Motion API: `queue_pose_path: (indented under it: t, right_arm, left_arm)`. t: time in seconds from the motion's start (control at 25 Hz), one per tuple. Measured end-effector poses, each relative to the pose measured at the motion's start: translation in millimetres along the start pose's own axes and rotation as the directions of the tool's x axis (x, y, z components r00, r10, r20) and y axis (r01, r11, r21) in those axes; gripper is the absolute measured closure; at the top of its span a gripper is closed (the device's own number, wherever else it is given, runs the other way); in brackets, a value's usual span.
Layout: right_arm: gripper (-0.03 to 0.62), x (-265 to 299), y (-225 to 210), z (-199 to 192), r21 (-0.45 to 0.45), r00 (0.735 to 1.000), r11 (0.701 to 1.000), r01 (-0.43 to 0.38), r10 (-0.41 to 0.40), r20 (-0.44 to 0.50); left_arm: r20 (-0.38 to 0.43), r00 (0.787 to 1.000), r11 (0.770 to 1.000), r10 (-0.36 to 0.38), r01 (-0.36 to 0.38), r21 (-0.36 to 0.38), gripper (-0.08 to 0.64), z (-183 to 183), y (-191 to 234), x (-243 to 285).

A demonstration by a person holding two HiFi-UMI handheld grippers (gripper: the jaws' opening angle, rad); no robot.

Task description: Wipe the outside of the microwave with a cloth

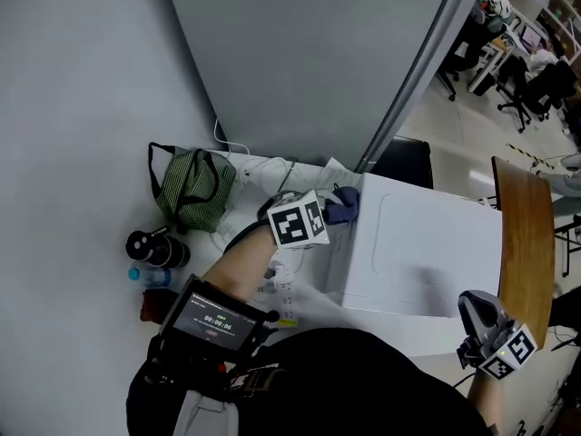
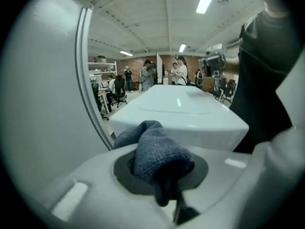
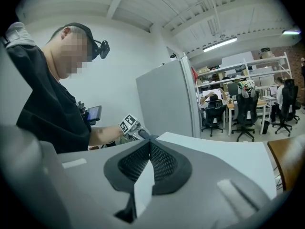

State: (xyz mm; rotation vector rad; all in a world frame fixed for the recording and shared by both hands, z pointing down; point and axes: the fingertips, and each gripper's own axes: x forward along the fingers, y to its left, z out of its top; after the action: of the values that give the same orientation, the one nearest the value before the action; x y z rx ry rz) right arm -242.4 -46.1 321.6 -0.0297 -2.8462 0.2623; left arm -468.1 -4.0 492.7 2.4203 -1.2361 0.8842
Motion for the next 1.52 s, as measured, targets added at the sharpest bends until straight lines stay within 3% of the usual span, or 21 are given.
queue_pose_path:
  t: [0.16,0.28,0.68,0.8,0.96,1.08,1.16,1.28,1.52]
  right_arm:
    - [0.588,-7.0,0.4,-3.5,0.002,0.999,0.999,0.033,-0.033,-0.027]
    - [0.588,-17.0,-1.4,-7.0,0.003,0.996,0.998,0.071,-0.070,-0.052]
    - [0.588,-28.5,-1.5,-15.6,0.000,0.987,0.993,0.121,-0.121,-0.108]
    - [0.588,-29.0,-1.1,-10.2,-0.009,0.991,0.995,0.101,-0.101,-0.085]
    - [0.588,-23.9,-0.6,-1.9,-0.021,0.998,0.999,0.049,-0.050,-0.032]
    - [0.588,-11.0,2.0,1.4,-0.023,1.000,1.000,0.000,0.001,0.006]
    - [0.588,-5.3,5.3,2.5,-0.026,1.000,0.999,-0.022,0.023,0.018]
    - [0.588,-5.5,8.6,3.2,-0.025,1.000,0.999,-0.024,0.025,0.016]
    - [0.588,-18.2,7.1,-3.6,-0.024,0.998,0.999,0.039,-0.040,-0.038]
  left_arm:
    - [-0.126,0.992,0.996,0.012,0.000,0.093,0.505,-27.8,2.8,34.3]
    - [-0.231,0.973,0.990,0.020,0.014,0.142,0.505,-59.3,8.9,63.6]
    - [-0.338,0.940,0.999,-0.041,0.044,0.000,0.504,-156.7,22.2,144.3]
    - [-0.294,0.956,1.000,-0.013,0.007,-0.022,0.504,-143.6,24.0,124.2]
    - [-0.135,0.985,0.988,0.107,-0.120,-0.094,0.505,-82.7,29.7,37.3]
    - [-0.073,0.986,0.988,0.147,-0.150,-0.039,0.505,-28.6,10.4,-28.4]
    - [-0.088,0.990,0.994,0.107,-0.106,0.017,0.505,-8.8,-13.5,-36.2]
    - [-0.136,0.990,0.997,0.026,-0.016,0.077,0.505,-2.9,-43.9,-6.3]
    - [-0.263,0.963,0.992,0.056,-0.025,0.121,0.505,-62.5,-33.3,56.0]
